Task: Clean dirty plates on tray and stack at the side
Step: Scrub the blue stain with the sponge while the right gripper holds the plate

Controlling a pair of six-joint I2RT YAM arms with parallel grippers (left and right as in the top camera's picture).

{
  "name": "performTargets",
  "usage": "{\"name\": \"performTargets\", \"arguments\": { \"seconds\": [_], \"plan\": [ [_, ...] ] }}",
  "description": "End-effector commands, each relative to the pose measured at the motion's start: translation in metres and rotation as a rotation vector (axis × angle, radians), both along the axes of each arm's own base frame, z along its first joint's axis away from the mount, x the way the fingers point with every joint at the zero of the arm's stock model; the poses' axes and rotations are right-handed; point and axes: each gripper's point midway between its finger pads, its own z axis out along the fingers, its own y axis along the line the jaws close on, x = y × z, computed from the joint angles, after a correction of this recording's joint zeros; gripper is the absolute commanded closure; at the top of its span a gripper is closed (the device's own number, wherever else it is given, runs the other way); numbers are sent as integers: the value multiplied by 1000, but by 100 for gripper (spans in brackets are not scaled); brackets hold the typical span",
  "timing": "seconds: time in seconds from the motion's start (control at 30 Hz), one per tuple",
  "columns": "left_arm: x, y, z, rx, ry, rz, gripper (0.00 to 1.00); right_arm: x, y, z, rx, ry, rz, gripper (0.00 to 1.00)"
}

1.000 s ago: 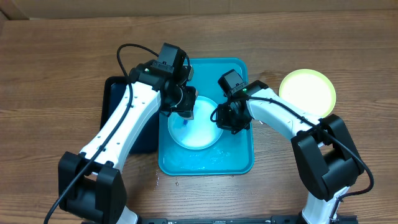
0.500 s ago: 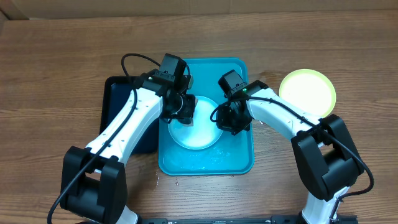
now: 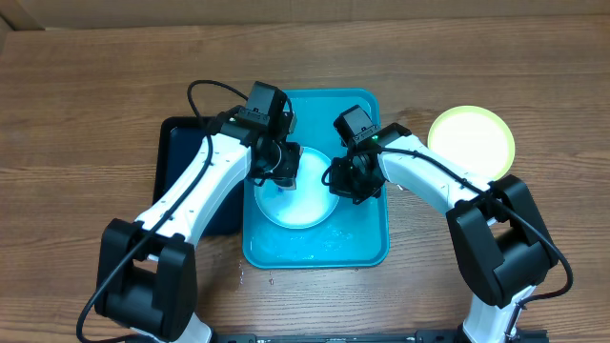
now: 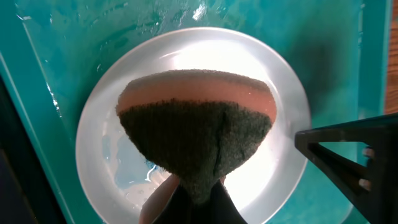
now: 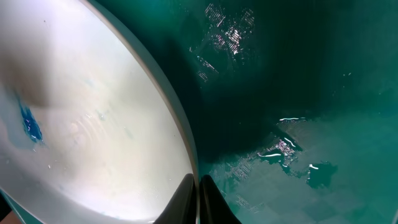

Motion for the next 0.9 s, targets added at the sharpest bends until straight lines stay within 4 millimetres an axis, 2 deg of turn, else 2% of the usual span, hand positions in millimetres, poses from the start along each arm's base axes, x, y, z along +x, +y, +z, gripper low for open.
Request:
{"name": "performTargets", "arguments": {
  "seconds": [0.0, 0.17, 0.33, 0.87],
  "plan": [
    [-5, 1, -17, 31, 42, -19, 96, -2, 1, -1, 1, 3, 2, 96],
    [-6, 14, -31, 114, 65, -3, 96, -4, 0, -1, -3, 10, 2, 94],
    [-2, 23, -33, 165, 47, 11, 96, -4, 0, -1, -3, 10, 3, 95],
    [-5, 20, -34, 154, 62, 10, 96, -4, 0, -1, -3, 9, 3, 96]
  ]
}}
